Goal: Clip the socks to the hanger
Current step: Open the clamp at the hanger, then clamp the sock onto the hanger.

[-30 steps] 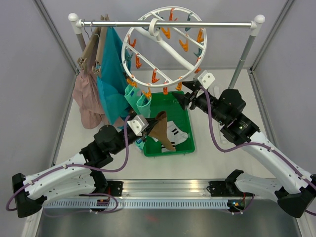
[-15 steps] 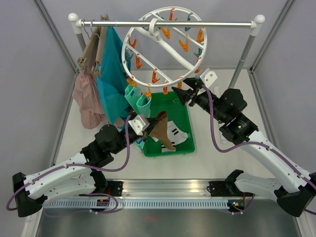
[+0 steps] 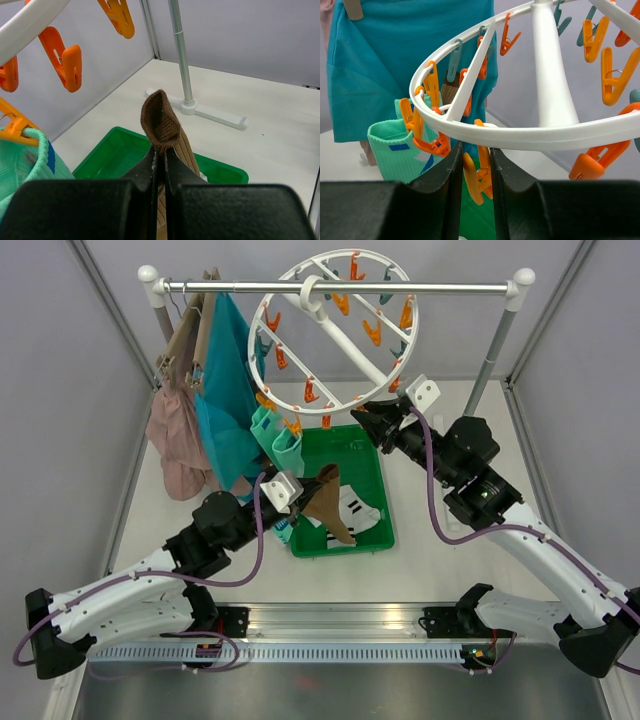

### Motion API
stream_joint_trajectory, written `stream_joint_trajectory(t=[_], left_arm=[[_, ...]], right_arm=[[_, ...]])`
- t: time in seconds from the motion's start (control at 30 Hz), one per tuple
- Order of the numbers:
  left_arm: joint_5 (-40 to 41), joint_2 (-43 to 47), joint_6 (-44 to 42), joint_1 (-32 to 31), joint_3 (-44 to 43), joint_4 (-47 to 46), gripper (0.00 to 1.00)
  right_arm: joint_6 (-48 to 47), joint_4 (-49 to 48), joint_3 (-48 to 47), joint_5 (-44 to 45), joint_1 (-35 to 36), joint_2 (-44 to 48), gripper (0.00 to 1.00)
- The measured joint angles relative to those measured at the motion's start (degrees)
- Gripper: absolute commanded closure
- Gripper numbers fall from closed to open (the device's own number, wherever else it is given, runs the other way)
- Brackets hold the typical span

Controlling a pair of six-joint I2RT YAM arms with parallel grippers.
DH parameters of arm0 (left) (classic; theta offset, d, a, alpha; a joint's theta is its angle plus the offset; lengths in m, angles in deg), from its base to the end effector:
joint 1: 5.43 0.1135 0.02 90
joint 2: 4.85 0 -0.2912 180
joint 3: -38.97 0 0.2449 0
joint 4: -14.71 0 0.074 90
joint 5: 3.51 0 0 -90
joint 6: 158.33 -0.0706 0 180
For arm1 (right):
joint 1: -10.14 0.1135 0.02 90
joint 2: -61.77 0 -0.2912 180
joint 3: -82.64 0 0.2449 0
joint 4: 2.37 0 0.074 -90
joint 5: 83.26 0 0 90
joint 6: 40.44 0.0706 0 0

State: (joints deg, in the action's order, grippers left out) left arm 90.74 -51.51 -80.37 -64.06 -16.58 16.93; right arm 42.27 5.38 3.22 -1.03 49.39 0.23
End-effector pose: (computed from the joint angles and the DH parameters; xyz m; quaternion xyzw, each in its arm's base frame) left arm 0.1115 -0.1728 0.3799 0.3616 0.5580 -0.2726 0.6954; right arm 0.1922 0.1694 0.4700 -0.3007 0.5678 0.2524 0.7235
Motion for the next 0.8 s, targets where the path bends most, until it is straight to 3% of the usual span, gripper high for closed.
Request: stream_joint_trajectory(t=[0.13,0.47,0.8], left_arm=[[0.0,-1.7,0.0,0.0,-1.2,-0.1,0.98],[3.3,-11.3,0.0,0.1,-6.5,-0.6,0.98],[4.7,-13.4,0.0,0.4,-8.0,-1.9,0.98]], right_arm=[[2.5,0.4,-0.8,-0.2,0.0,-0.4,1.0],[7.6,1.6,-1.7,0.8,2.4,-0.5,1.0],[8.7,3.0,-3.3,2.9,4.5,-0.5,1.0]])
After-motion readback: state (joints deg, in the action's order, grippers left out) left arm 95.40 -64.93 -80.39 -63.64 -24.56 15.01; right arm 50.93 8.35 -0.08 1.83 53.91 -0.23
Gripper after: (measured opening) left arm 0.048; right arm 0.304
